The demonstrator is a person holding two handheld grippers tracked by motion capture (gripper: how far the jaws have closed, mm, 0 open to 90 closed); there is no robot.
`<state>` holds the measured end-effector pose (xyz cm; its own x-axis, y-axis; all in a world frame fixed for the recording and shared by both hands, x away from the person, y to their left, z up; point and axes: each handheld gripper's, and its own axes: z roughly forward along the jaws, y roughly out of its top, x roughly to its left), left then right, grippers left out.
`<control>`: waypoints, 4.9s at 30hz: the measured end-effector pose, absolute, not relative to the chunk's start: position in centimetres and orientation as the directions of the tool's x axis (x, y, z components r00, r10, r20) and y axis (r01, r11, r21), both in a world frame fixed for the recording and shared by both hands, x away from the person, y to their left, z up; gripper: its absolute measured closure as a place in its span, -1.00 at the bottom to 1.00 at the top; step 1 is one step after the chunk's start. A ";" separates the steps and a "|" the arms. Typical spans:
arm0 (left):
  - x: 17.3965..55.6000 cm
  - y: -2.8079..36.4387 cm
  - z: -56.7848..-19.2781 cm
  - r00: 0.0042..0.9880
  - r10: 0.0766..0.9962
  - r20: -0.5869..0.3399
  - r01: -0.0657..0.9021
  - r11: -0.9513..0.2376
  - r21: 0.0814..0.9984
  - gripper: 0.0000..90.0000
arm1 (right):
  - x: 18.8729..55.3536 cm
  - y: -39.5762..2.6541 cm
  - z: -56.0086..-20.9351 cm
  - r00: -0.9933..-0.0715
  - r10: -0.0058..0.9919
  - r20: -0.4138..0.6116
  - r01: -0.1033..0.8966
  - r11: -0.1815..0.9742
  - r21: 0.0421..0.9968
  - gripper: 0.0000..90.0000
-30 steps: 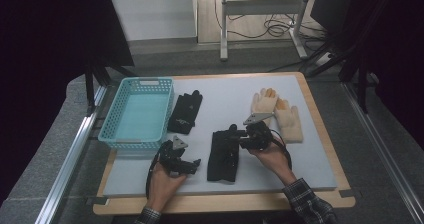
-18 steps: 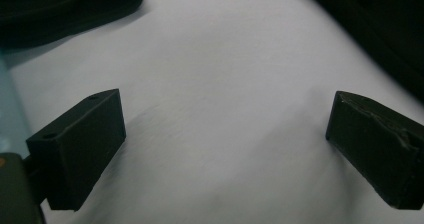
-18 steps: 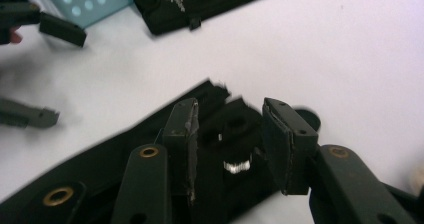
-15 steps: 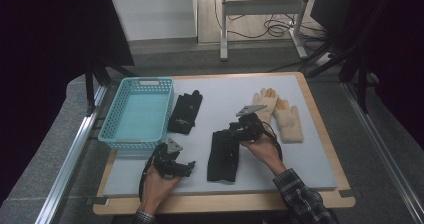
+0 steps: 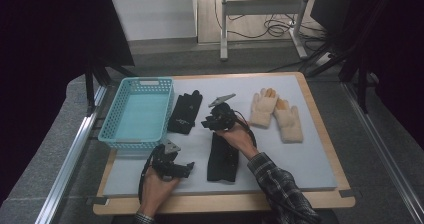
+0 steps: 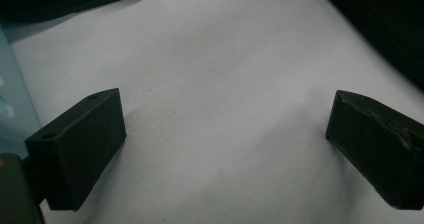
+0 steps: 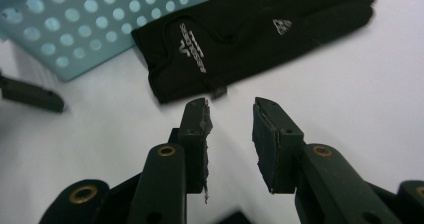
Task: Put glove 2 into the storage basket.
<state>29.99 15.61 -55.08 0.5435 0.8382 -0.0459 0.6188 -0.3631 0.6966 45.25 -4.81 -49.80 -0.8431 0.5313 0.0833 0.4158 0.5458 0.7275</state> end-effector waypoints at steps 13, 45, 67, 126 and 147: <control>30.0 15.6 -55.1 0.544 0.838 -0.048 0.620 -0.362 0.696 -0.94 | 47.4 0.5 -53.1 -0.866 0.498 0.041 0.393 0.627 0.673 0.53; 30.0 15.7 -55.1 0.544 0.837 -0.049 0.620 -0.362 0.696 -0.94 | 48.1 1.4 -52.4 -0.868 0.497 -0.019 0.354 0.643 0.680 -0.23; 30.0 15.6 -55.1 0.544 0.838 -0.050 0.621 -0.362 0.696 -0.94 | 47.6 0.9 -50.0 -0.856 0.516 0.016 0.396 0.637 0.662 0.93; 30.0 15.6 -55.1 0.541 0.839 -0.049 0.620 -0.359 0.697 -0.94 | 35.8 -12.4 -50.0 -0.822 0.566 0.065 0.437 0.553 0.710 0.34; 29.4 16.2 -54.9 0.574 0.817 -0.049 0.604 -0.383 0.699 -0.88 | 33.2 -17.9 -52.3 -0.829 0.554 0.072 0.432 0.554 0.712 0.97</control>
<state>29.44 16.23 -54.94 0.5740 0.8174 -0.0486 0.6040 -0.3825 0.6992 33.22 -17.94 -52.32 -0.8293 0.5542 0.0720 0.4319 0.5538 0.7119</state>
